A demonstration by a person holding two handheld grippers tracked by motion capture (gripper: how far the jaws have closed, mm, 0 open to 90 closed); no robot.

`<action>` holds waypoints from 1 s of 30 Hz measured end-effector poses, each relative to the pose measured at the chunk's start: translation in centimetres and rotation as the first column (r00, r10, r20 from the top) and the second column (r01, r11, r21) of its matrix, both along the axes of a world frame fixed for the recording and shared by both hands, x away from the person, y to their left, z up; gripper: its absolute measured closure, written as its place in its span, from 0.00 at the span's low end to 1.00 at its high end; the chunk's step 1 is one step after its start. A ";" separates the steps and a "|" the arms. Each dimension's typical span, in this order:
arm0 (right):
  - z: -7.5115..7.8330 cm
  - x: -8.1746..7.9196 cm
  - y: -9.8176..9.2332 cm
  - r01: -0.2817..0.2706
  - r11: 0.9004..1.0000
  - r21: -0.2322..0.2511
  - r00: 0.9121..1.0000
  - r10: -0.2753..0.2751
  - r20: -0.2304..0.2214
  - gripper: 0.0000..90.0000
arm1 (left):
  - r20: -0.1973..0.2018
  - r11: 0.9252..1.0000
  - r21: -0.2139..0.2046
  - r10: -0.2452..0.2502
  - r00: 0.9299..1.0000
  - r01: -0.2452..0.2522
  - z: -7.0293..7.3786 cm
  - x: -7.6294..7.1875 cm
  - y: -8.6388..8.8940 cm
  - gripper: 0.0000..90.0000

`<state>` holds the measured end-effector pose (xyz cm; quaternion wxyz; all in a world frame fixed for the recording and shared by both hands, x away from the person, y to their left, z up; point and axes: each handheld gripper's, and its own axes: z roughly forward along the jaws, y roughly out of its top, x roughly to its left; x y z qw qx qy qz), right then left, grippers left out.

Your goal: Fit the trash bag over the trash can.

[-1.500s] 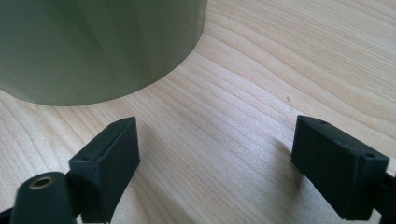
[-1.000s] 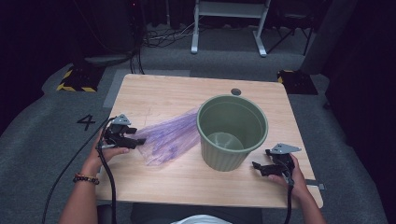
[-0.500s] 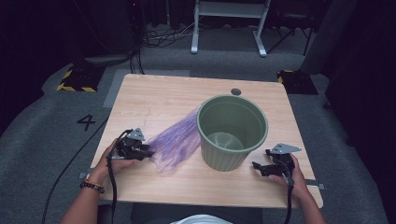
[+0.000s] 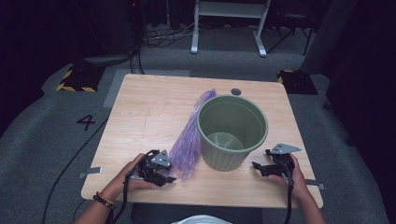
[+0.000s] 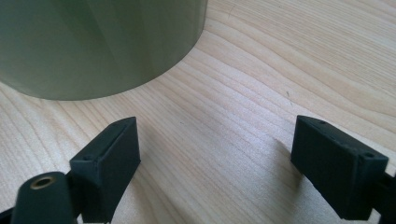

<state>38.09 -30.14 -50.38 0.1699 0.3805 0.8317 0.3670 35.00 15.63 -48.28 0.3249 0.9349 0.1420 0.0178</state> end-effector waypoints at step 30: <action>0.0 0.0 -0.1 -0.002 1.000 -0.002 1.000 0.002 -0.001 0.17 | -0.008 0.928 -0.254 0.281 0.960 -0.274 2.9 9.4 3.4 0.21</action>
